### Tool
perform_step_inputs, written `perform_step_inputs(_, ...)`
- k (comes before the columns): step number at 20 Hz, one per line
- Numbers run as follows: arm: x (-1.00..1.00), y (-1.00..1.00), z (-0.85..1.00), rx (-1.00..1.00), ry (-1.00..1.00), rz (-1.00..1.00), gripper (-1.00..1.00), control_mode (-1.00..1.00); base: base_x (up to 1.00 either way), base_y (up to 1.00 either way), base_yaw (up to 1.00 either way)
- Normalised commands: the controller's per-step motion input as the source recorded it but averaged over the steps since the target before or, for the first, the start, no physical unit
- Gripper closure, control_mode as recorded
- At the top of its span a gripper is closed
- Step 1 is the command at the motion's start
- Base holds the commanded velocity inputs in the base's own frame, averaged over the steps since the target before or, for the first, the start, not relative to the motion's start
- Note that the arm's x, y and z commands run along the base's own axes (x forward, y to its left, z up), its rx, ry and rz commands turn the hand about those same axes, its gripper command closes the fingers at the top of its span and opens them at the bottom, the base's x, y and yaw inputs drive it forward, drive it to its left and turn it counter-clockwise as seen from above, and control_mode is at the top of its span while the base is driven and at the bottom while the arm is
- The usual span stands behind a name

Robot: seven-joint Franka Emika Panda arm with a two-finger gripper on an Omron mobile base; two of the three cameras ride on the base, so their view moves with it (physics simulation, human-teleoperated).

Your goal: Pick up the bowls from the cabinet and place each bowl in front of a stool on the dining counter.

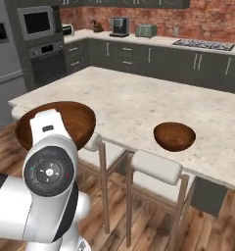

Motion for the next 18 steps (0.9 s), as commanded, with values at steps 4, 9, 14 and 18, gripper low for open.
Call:
perform_step_inputs(4,0.00,0.00,0.00,0.00,0.00,0.00,1.00,1.00,0.40,0.97,-0.66)
perform_step_inputs(9,0.00,0.00,0.00,0.00,0.00,0.00,1.00,1.00,0.44,1.00,-0.58)
perform_step_inputs(14,0.00,0.00,0.00,0.00,0.00,0.00,1.00,1.00,0.49,0.67,-0.36)
perform_step_inputs(18,0.00,0.00,0.00,0.00,0.00,0.00,1.00,1.00,0.81,0.16,-0.16)
